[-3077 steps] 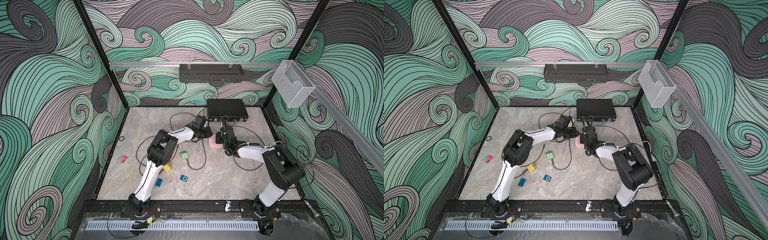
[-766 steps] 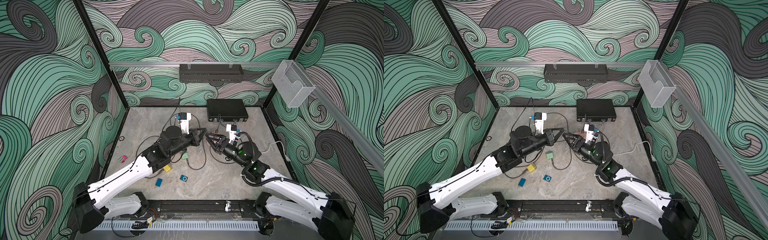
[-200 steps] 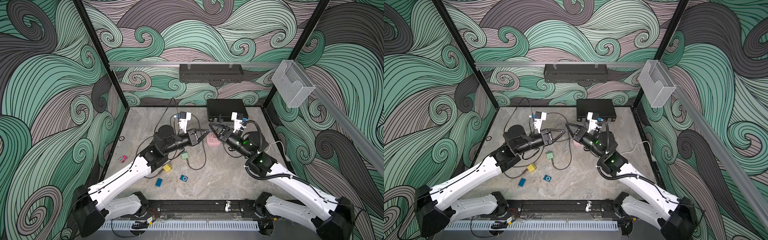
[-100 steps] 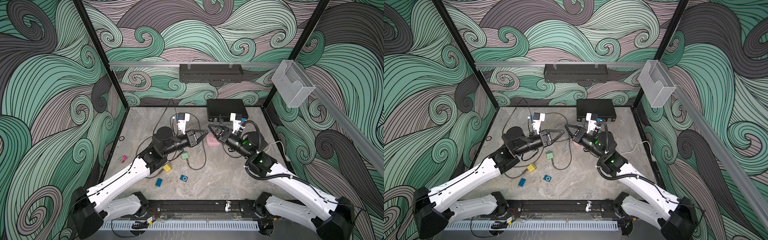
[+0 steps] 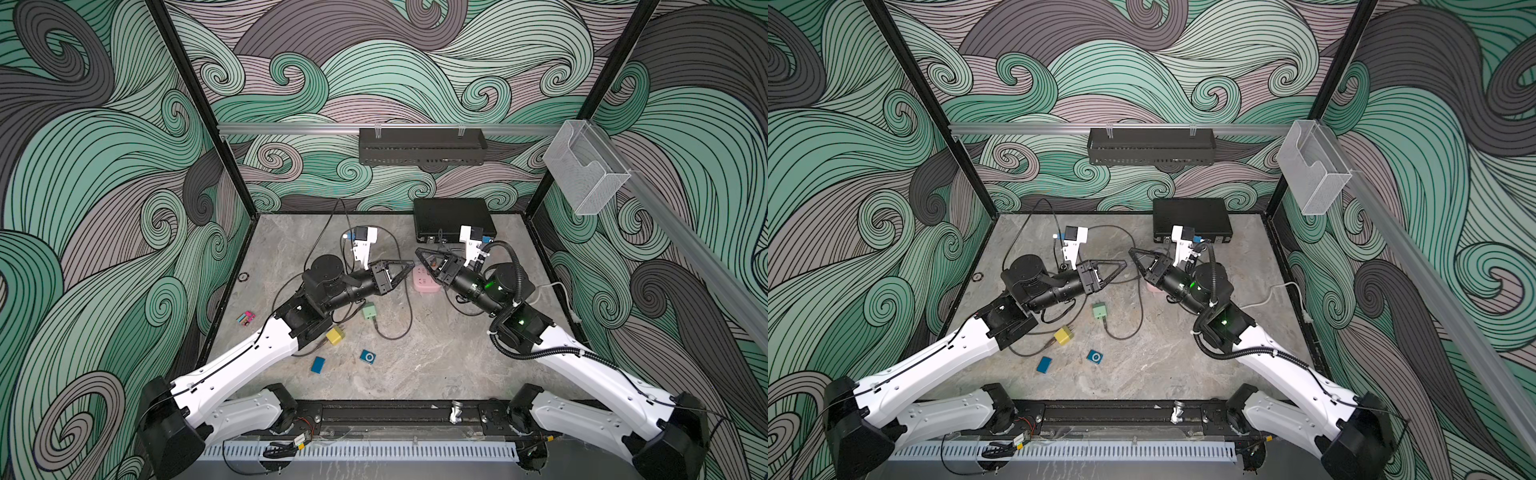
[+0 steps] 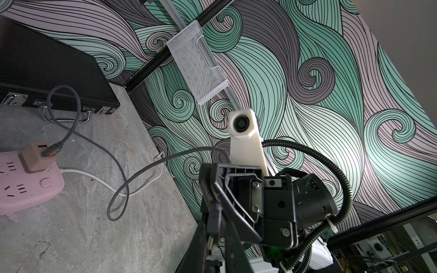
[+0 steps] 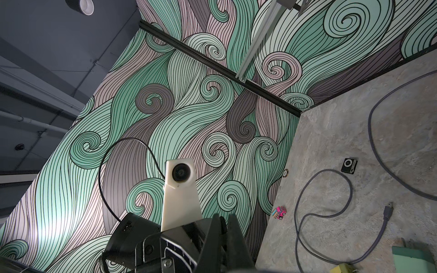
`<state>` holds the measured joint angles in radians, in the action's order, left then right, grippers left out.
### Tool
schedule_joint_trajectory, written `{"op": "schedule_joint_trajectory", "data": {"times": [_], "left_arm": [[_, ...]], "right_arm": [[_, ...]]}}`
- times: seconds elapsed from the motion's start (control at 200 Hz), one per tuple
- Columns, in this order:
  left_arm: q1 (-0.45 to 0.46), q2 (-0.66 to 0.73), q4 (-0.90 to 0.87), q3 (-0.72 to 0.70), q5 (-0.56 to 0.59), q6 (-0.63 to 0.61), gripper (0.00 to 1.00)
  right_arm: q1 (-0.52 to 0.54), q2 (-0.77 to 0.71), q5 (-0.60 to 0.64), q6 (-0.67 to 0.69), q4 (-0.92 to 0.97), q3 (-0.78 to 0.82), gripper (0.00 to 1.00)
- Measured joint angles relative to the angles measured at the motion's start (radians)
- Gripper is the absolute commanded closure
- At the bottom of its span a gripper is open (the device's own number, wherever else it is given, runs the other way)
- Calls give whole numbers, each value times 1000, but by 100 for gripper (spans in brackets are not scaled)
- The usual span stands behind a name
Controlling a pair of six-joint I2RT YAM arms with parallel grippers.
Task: Charge mp3
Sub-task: Pick up the charging cable from the center of the board.
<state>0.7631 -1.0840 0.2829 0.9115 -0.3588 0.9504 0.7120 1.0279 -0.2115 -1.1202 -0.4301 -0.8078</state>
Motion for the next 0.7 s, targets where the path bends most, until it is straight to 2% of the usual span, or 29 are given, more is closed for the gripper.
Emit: {"op": "schedule_joint_trajectory", "data": {"times": [0.701], "left_arm": [[0,0,8,0,3,2,84]], "right_arm": [[0,5,-6,-30,-25,2,100]]}}
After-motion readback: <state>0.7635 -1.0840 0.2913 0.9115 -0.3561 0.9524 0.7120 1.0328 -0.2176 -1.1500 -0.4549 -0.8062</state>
